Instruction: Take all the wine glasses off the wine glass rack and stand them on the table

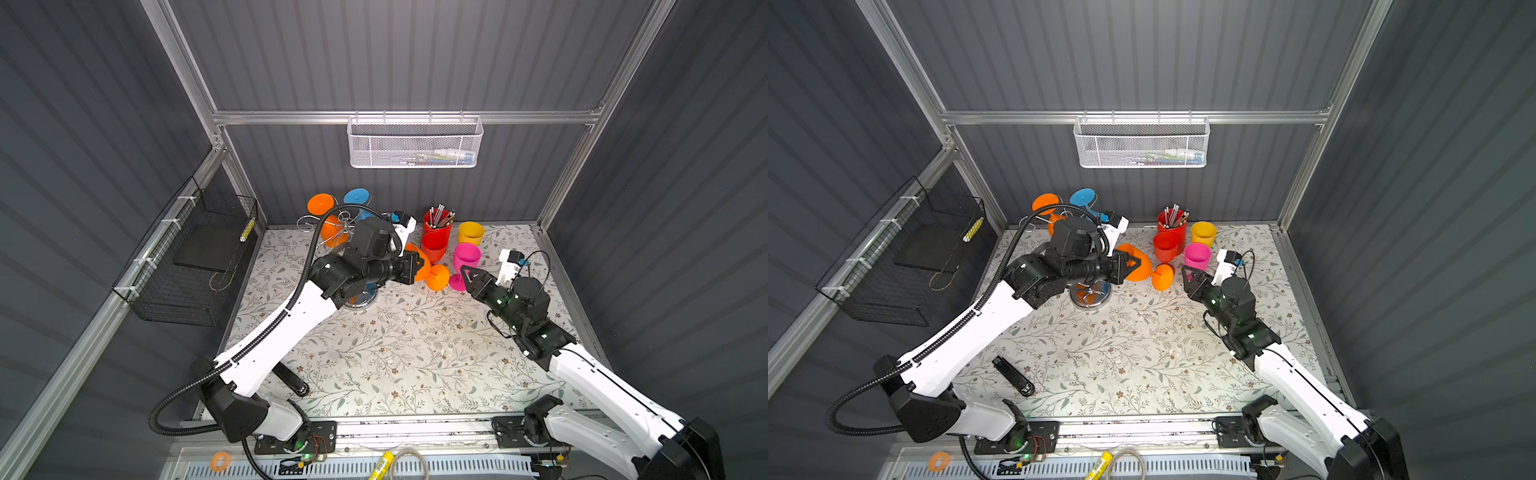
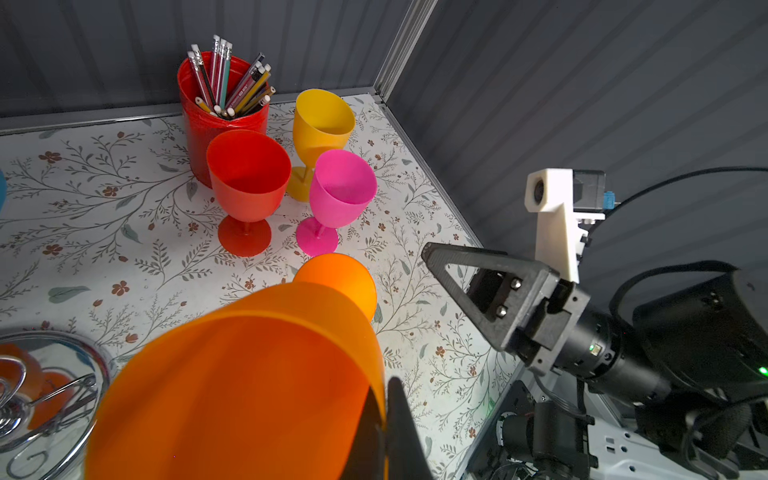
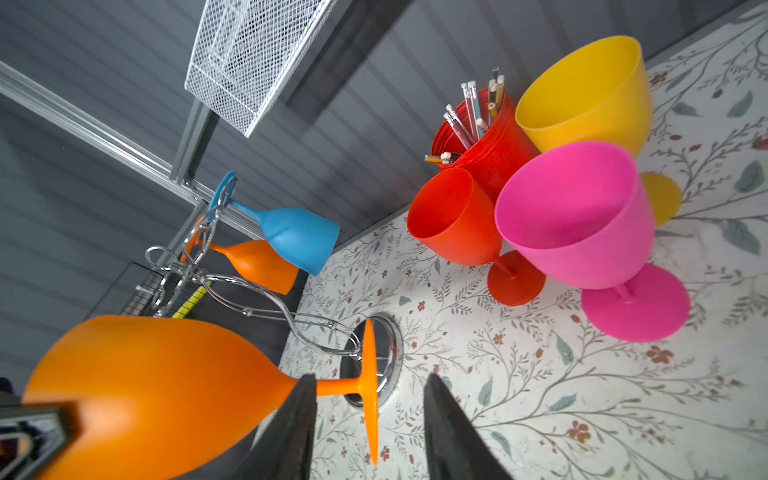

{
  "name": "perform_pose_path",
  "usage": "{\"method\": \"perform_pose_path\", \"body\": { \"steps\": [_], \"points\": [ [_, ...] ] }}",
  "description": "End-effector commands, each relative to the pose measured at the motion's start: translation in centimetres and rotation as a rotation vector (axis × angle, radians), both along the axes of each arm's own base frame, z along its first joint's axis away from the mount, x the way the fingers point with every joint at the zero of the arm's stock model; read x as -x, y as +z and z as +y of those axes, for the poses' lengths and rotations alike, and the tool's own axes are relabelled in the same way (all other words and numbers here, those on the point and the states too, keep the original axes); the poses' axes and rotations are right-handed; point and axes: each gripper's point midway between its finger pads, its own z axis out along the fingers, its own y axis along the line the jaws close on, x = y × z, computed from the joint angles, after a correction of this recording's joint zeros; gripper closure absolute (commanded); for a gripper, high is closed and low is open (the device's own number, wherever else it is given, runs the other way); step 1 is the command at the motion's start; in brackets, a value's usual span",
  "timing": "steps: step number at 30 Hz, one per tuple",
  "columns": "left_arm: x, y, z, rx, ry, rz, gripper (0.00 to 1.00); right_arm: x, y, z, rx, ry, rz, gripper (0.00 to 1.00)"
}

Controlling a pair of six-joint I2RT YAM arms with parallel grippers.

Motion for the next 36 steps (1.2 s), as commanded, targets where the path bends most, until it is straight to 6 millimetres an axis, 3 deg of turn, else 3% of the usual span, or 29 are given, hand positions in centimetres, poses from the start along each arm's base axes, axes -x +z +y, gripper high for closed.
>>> {"method": "perform_pose_path", "body": {
  "steps": [1, 19, 28, 36],
  "points": [
    [0.4, -0.3, 0.7, -0.042, -0.006, -0.021, 1.0, 0.3, 1.1, -1.1, 0.048, -0.042, -0.039, 0.47],
    [2.2, -5.1, -1.5, -0.402, -0.044, -0.105, 1.0, 1.1, 2.2, -3.9, 0.223, -0.137, -0.103, 0.01],
    [2.9, -7.3, -2.5, -0.521, -0.048, -0.14, 1.0, 0.8, 2.6, -4.0, 0.238, -0.147, -0.126, 0.01],
    [2.9, -9.2, -3.4, -0.592, -0.058, -0.133, 1.0, 0.2, 4.1, -4.3, 0.243, -0.178, -0.172, 0.01]
  ]
}}
